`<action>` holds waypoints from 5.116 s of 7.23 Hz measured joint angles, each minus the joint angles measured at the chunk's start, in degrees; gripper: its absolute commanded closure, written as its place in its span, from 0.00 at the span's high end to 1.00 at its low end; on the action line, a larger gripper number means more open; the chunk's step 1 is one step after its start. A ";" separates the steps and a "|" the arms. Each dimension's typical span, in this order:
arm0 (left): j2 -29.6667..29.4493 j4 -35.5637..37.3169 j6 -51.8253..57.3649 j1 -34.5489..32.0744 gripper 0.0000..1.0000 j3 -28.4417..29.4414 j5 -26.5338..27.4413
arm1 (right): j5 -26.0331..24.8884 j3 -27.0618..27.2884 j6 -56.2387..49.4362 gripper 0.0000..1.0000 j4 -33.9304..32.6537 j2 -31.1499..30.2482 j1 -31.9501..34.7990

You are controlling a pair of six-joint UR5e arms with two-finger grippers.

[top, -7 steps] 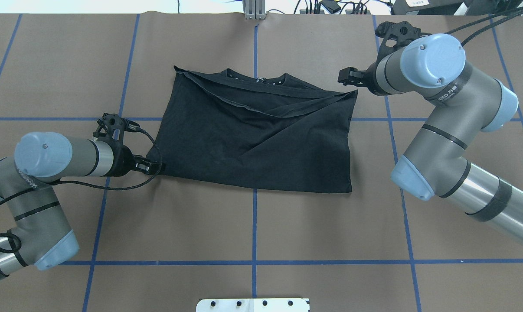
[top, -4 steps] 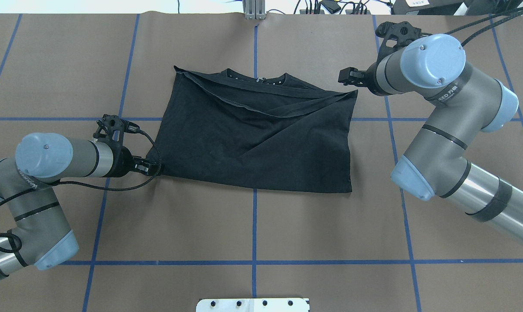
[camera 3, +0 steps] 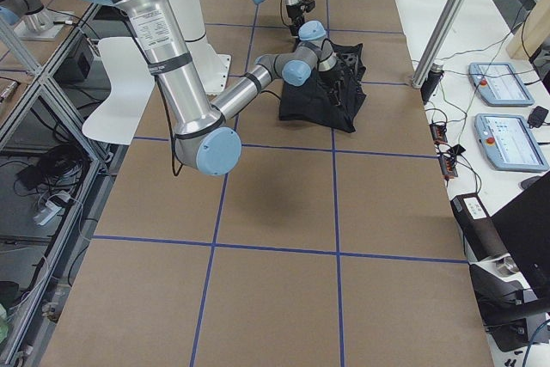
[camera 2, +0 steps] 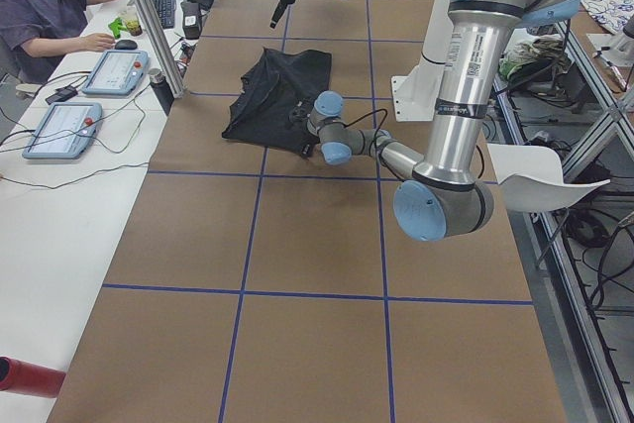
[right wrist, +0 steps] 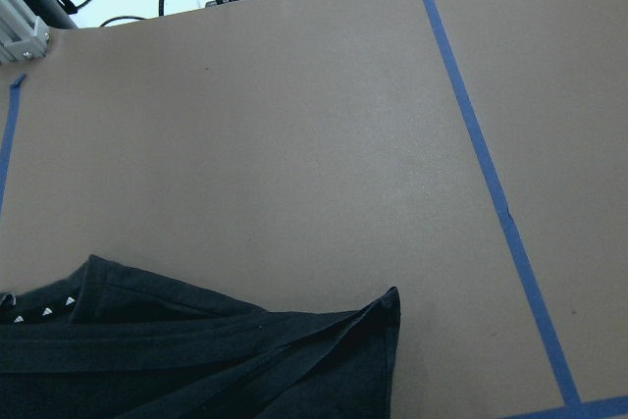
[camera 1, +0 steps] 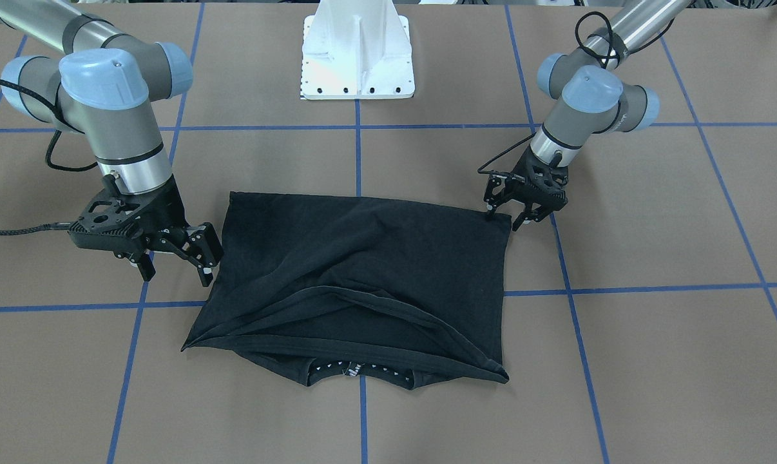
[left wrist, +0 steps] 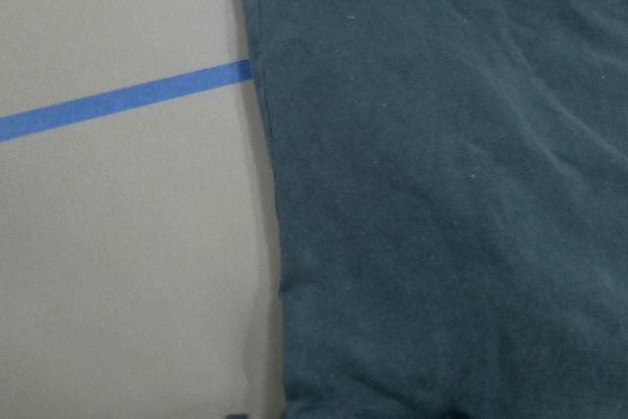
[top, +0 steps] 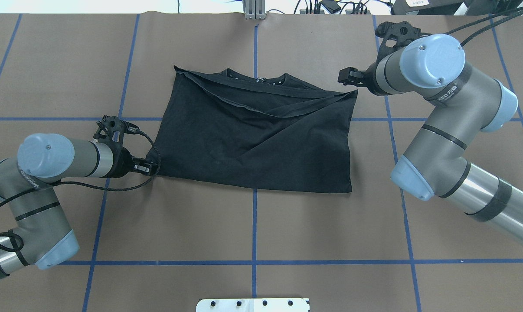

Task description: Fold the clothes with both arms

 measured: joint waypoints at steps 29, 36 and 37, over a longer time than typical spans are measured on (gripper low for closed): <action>-15.59 -14.94 31.40 -32.37 1.00 32.19 -15.92 | -15.88 -36.00 19.69 0.71 14.07 27.26 -15.83; -15.59 -14.95 31.39 -32.34 1.00 32.38 -15.59 | -16.95 -36.62 19.67 0.01 13.91 27.43 -17.55; -15.58 -14.95 31.39 -32.34 1.00 32.41 -15.59 | -17.02 -36.60 19.73 0.00 13.92 27.62 -17.59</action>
